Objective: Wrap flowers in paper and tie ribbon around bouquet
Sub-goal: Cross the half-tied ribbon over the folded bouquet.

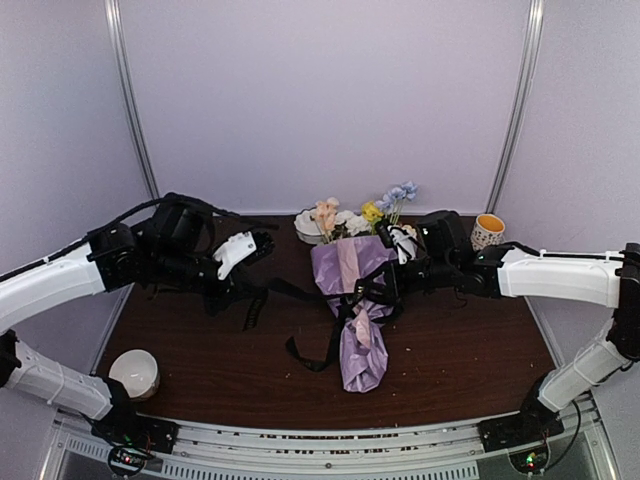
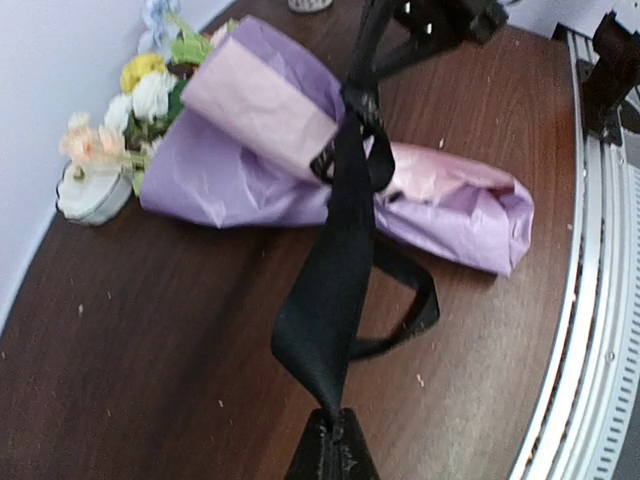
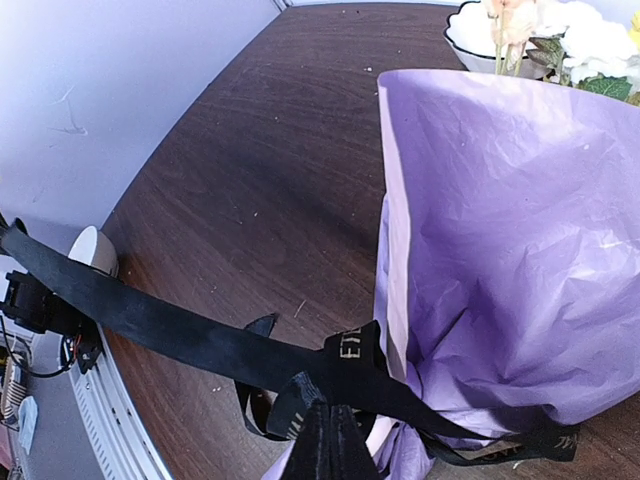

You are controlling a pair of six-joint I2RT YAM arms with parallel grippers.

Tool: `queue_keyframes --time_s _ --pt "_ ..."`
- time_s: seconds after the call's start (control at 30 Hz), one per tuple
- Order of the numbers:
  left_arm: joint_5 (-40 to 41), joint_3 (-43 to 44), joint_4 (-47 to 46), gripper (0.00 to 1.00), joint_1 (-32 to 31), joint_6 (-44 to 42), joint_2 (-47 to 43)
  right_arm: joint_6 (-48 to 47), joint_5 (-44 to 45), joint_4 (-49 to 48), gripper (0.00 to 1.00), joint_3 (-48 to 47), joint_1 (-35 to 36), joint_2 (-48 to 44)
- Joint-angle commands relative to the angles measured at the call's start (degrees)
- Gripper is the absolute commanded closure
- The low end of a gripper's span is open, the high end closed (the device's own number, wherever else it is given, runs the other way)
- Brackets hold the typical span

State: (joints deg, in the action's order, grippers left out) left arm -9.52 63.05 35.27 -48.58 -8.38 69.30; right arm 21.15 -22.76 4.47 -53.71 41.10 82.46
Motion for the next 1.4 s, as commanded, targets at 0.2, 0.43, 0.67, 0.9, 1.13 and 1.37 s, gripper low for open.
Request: queue_keyframes --time_s 0.2,0.43,0.67,0.9,1.13,1.37 --pt "-10.56 1.54 7.13 1.0 -9.28 -7.5 -0.59 -1.14 0.0 2.14 1.0 -5.07 -0.69 2.34" --pt "-15.36 16.48 3.11 1.0 -17.09 -20.42 17.41 -1.53 0.36 4.28 1.0 -8.53 -1.27 5.31" --pt "-21.99 34.8 2.17 1.0 -24.54 -28.26 38.16 -1.75 0.69 5.0 1.0 -8.79 -1.29 4.57" --pt "-26.92 39.07 -14.04 1.0 -27.09 -23.01 44.36 -2.2 0.92 6.13 1.0 -7.79 -1.3 3.12" --pt "-26.08 36.35 -22.7 0.93 -28.8 -17.23 46.96 -2.58 1.05 7.44 1.0 -7.75 -1.24 2.69" --pt "-8.37 36.3 -10.33 0.26 -28.52 -24.5 44.66 -1.68 0.64 6.58 1.0 -7.06 -1.13 1.88"
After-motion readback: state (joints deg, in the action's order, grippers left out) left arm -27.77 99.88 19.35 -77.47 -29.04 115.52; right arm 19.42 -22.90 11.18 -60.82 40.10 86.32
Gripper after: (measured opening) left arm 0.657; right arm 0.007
